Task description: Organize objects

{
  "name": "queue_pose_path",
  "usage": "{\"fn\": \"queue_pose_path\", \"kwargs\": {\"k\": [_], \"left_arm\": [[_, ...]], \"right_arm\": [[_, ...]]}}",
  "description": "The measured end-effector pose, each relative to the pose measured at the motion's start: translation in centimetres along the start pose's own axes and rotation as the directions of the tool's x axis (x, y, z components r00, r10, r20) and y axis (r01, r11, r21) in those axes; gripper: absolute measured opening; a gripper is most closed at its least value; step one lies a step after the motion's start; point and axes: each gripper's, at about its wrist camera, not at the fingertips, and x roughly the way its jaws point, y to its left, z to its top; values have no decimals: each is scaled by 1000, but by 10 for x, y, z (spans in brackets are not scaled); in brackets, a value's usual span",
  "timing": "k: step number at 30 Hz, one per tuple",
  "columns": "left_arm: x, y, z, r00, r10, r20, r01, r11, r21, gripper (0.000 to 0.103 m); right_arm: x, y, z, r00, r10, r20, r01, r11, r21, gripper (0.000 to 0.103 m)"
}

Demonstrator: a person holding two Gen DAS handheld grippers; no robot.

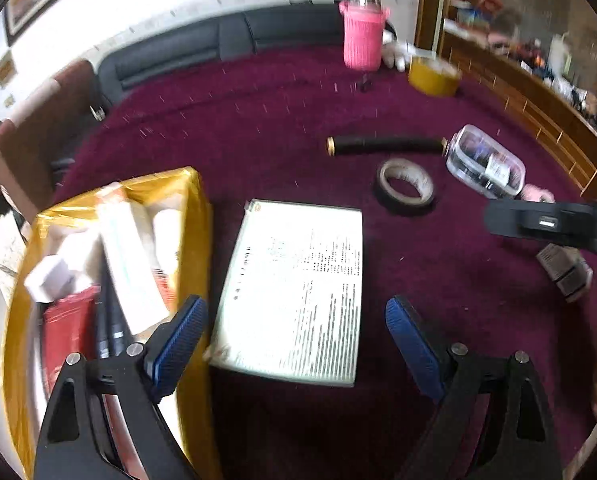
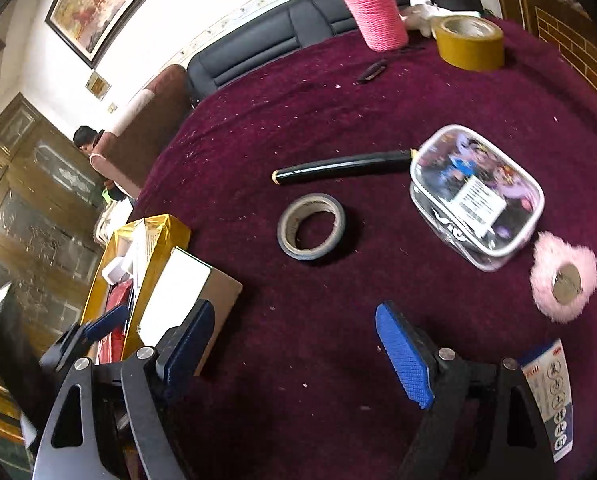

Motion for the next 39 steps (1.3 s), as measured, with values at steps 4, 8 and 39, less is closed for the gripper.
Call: {"fn": "queue_pose_path", "kwargs": {"k": [4,8,39], "left_arm": [[29,-3,2,995,18,-94,-17,1000,10,90],[29,-7,0,998,16,-64,-16,1000,5,69],[-122,183,-117,976,42,212,48,915,-402,70]], "right_arm": [[-1,-1,3,1000,1,7,-1,1000,-5,87],[-2,2,1,1000,-5,21,5,1000,-16,87],[83,54,26,952,-299,59,301,891,-339,14]]}}
